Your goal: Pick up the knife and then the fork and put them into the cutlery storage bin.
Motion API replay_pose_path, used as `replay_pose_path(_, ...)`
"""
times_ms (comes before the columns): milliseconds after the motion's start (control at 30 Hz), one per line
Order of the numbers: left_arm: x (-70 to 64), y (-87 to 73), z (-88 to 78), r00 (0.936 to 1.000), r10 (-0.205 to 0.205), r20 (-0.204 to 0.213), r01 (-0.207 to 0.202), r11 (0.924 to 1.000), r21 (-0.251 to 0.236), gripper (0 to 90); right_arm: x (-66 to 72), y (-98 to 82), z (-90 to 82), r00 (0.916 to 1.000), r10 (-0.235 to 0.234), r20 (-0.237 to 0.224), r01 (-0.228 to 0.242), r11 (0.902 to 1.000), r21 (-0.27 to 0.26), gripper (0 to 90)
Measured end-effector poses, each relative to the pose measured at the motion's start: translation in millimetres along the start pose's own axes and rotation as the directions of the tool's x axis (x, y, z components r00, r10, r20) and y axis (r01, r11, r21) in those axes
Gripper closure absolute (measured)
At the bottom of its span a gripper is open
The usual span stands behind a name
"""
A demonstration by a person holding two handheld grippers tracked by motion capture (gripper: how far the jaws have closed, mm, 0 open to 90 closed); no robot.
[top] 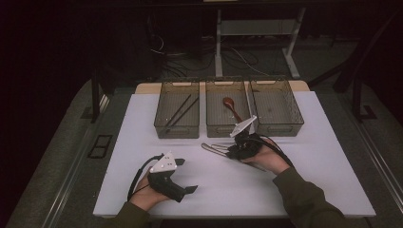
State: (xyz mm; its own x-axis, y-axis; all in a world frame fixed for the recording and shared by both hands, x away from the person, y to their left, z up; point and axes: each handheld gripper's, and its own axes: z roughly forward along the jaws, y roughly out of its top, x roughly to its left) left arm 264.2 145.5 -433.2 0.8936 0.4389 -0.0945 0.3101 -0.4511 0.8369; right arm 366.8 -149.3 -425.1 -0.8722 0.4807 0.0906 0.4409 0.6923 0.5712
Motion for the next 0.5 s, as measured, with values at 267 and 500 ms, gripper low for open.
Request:
replay_pose_path(267, 0.3, -0.1, -0.8, 1.0000, 0.001, 0.000, -0.001, 1.0000, 0.002, 0.0, 2.2, 19.6, 7.3, 0.9990, -0.044, -0.005, 0.044, 0.9906, 0.129, 71.9)
replay_pose_path(500, 0.0, 0.0, -0.9, 1.0000, 0.004, 0.002, -0.004, 1.0000, 0.001, 0.0, 1.5, 30.1, 18.7, 0.9958, -0.092, -0.001, 0.089, 0.9666, 0.240, 76.4)
